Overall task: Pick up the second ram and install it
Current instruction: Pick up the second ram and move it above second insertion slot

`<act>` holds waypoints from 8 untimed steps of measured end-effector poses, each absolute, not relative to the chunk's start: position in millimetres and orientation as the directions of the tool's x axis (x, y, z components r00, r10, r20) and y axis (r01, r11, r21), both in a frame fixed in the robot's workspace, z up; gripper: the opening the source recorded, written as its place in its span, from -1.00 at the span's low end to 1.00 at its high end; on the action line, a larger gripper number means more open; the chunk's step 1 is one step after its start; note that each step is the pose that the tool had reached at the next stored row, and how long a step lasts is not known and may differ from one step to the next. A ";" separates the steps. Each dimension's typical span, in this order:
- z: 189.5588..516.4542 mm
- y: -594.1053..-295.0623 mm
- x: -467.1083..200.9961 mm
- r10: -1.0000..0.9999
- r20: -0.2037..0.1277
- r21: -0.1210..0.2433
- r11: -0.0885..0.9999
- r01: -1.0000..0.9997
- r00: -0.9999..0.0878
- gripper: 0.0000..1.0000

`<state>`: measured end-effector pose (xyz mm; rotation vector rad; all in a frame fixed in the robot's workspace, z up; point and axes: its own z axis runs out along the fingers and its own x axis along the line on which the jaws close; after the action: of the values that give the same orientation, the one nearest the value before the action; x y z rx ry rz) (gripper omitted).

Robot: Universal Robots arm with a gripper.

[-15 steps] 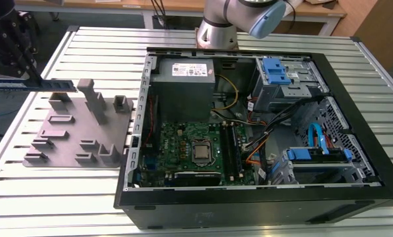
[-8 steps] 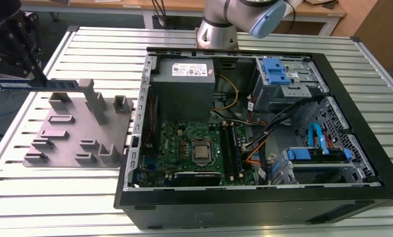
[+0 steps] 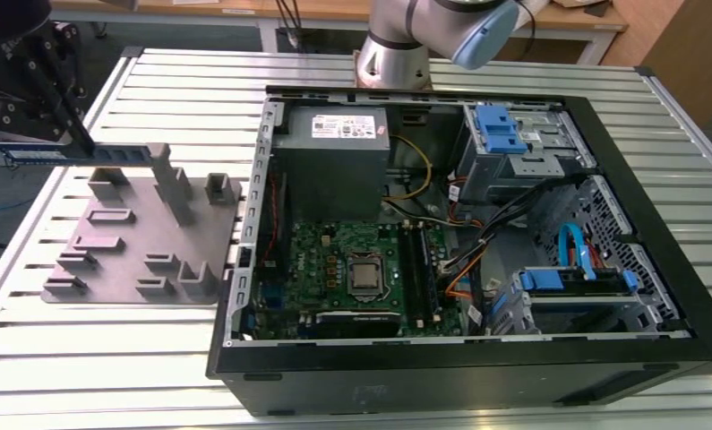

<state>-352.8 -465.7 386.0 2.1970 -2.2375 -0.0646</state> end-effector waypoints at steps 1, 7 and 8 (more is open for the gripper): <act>386.1 -465.7 -351.8 -1.000 -0.025 0.033 0.018 -0.999 -0.019 -0.73; 386.0 -465.7 -340.7 -1.000 -0.025 0.033 0.018 -0.999 -0.019 -0.73; 386.0 -465.7 -338.4 -1.000 -0.025 0.033 0.018 -0.999 -0.019 -0.73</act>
<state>-338.4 -465.7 386.0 2.1969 -2.2375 -0.0647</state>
